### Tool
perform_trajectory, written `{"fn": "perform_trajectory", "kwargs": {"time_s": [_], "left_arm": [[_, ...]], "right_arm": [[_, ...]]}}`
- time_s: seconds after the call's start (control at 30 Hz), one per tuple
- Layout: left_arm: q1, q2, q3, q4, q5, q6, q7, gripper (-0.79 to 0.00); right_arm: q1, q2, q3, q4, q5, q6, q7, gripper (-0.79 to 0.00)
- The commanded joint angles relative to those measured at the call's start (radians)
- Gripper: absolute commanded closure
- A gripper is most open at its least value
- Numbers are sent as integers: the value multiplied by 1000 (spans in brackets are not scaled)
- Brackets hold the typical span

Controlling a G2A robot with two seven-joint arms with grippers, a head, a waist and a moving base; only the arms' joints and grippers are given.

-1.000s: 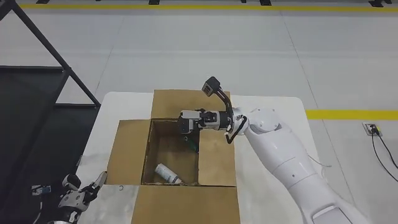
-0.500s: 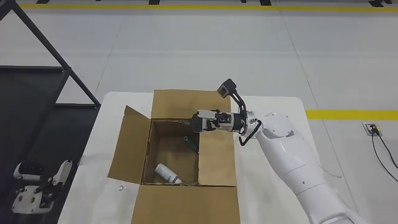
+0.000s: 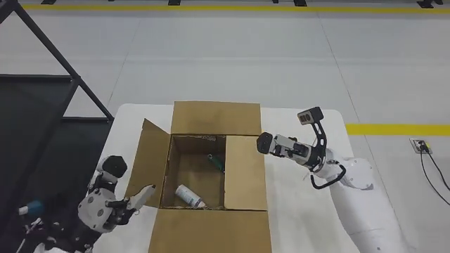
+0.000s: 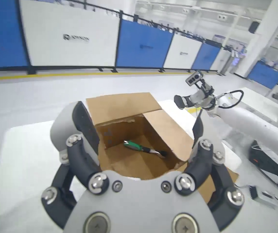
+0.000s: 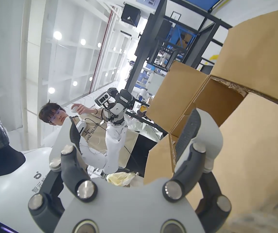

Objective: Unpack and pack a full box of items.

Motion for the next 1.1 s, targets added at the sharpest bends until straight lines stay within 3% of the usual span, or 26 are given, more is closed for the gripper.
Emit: {"fn": "perform_trajectory", "kwargs": {"time_s": [0.0, 0.07, 0.1, 0.47, 0.6, 0.77, 1.07], "left_arm": [[-87, 5, 93, 0, -35, 38, -151, -785], [-158, 11, 176, 8, -56, 62, -297, -785], [-170, 12, 186, 12, -58, 67, -314, -785], [-170, 12, 186, 12, -58, 67, -314, -785], [-191, 7, 226, 91, -197, 147, -301, -785], [-331, 2, 310, 227, -409, 303, -398, -785], [-598, -23, 560, 502, -466, 543, -488, -785]], "right_arm": [[-69, 12, 51, -73, -13, 7, -20, -785], [-131, 23, 93, -131, -42, 35, -57, -785], [-140, 24, 100, -140, -50, 42, -68, -785], [-140, 24, 100, -140, -50, 42, -68, -785], [-152, 26, 95, -164, -52, 41, -82, -785], [-186, 40, 125, -204, -47, 0, -47, -785], [-333, 69, 228, -288, -33, -57, -8, -785]]}}
